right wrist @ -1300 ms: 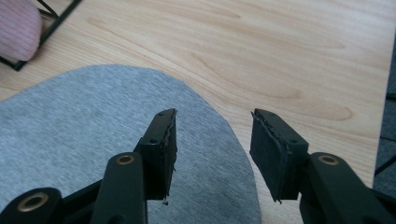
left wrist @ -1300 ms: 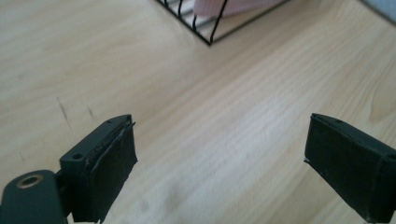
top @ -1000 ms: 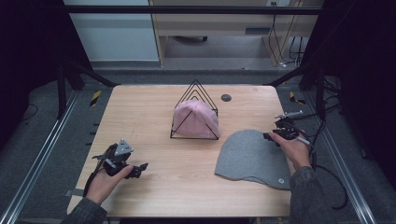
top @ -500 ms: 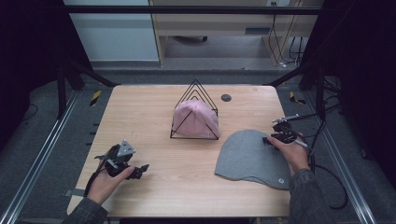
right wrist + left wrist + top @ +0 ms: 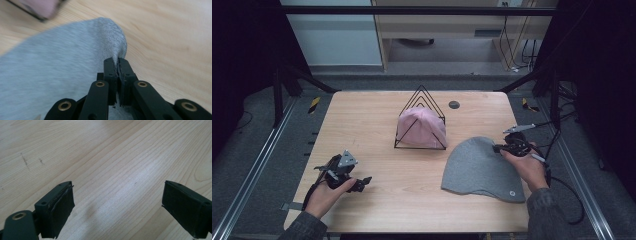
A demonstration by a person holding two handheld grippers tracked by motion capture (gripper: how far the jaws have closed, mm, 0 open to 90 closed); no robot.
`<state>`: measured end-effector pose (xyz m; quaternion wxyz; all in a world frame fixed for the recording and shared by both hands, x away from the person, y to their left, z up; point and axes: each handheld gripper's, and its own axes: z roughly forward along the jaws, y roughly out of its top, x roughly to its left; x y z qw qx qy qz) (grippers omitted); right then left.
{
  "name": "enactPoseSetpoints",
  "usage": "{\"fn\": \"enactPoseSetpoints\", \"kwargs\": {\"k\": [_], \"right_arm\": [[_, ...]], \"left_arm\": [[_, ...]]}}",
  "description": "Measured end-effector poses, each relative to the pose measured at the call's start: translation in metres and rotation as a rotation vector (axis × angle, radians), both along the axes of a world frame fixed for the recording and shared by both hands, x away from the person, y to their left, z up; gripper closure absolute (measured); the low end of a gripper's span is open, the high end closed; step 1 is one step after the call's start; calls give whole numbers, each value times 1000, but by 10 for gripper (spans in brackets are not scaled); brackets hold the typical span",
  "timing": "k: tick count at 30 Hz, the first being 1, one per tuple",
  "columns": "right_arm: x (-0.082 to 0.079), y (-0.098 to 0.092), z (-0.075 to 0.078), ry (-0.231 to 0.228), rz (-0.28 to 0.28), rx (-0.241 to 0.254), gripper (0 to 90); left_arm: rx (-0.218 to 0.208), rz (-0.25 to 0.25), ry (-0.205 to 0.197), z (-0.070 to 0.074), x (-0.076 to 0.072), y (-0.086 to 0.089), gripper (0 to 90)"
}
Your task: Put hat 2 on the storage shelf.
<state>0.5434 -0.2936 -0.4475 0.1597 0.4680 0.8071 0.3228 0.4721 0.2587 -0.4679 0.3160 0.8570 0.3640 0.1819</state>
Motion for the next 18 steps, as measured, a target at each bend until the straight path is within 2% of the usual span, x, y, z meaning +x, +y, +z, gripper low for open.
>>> {"fn": "enactPoseSetpoints", "kwargs": {"k": [1, 5, 10, 16, 18], "right_arm": [[0, 0, 0, 0, 0, 0, 868], [-24, 15, 33, -91, 69, 17, 870], [-47, 34, 66, -174, 131, 32, 871], [-62, 53, 88, -223, 193, 35, 872], [-68, 60, 97, -241, 217, 49, 872]], "left_arm": [[-3, 0, 2, 0, 0, 0, 96], [-7, -7, 10, 0, 0, 0, 95], [-15, -23, 17, -1, -1, -2, 92], [-30, -25, 25, 0, -1, -1, 91], [-40, -28, 28, 0, -1, -2, 91]]}}
